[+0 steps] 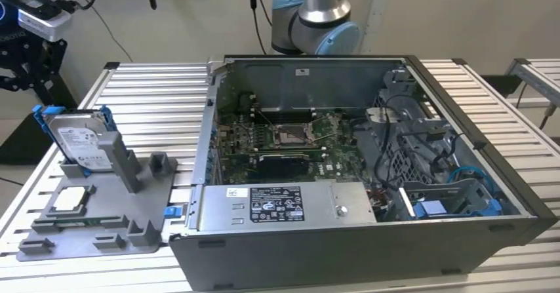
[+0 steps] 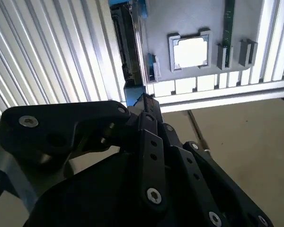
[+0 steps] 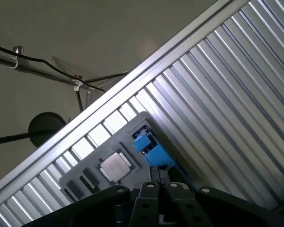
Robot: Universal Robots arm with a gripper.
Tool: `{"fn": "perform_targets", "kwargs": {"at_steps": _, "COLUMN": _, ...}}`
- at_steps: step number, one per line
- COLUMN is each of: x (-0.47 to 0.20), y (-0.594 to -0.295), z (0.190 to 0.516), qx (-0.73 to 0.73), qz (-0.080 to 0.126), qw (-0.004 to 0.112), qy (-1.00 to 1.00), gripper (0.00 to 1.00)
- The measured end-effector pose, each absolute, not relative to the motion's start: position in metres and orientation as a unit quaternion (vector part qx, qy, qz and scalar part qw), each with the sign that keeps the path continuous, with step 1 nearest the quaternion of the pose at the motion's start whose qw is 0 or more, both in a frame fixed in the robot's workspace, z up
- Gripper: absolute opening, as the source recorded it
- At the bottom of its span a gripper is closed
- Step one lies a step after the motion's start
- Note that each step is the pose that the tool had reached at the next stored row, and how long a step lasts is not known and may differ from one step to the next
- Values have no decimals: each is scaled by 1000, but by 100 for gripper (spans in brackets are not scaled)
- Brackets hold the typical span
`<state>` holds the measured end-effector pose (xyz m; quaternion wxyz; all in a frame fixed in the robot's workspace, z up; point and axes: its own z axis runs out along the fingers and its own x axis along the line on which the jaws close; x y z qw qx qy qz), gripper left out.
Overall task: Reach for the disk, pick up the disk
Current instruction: 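Pick up the disk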
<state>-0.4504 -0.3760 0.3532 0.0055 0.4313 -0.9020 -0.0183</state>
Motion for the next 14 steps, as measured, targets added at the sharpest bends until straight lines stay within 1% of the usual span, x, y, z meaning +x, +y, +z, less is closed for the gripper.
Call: {"fn": "perform_targets", "kwargs": {"at_steps": 14, "x": -450, "y": -376, "z": 353, "qx": 534, "qz": -16, "qw": 8, "qy": -845, "gripper": 0}}
